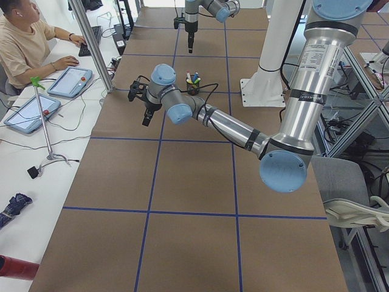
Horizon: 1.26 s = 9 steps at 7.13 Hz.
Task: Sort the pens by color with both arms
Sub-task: 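Move the right gripper over the pen cup and lower onto the blue marker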
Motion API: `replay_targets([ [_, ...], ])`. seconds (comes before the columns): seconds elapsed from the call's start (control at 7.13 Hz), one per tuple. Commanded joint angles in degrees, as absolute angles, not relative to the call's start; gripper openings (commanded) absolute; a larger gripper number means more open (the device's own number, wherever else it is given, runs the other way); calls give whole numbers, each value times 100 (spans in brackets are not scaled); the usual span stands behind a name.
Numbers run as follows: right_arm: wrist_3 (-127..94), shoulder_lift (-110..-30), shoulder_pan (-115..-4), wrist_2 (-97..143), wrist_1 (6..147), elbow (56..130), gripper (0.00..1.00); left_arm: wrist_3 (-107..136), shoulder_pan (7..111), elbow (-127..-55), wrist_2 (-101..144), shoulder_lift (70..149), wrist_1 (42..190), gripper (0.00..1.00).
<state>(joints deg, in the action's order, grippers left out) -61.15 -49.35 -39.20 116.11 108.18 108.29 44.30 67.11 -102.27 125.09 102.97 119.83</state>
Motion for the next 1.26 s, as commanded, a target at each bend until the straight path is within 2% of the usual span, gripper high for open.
replay_targets([
  [0.0, -5646, -4360, -3779, 11732, 11030, 10206, 88, 4430, 6697, -10230, 12507, 10283, 11997, 100],
  [0.28, -5423, -4342, -3771, 12076, 11013, 10134, 86, 4430, 6697, -10222, 12498, 10266, 12006, 100],
  [0.56, -5361, -4220, -3674, 12085, 10960, 10003, 59, 4430, 6697, -10230, 12498, 10257, 12006, 100],
  [0.7, -5379, -4227, -3561, 12059, 10725, 9758, 55, 4421, 6697, -10239, 12498, 10257, 12015, 100],
  [1.12, -5449, -4263, -3384, 12015, 10110, 9397, 55, 4421, 6697, -10266, 12498, 10257, 12015, 100],
])
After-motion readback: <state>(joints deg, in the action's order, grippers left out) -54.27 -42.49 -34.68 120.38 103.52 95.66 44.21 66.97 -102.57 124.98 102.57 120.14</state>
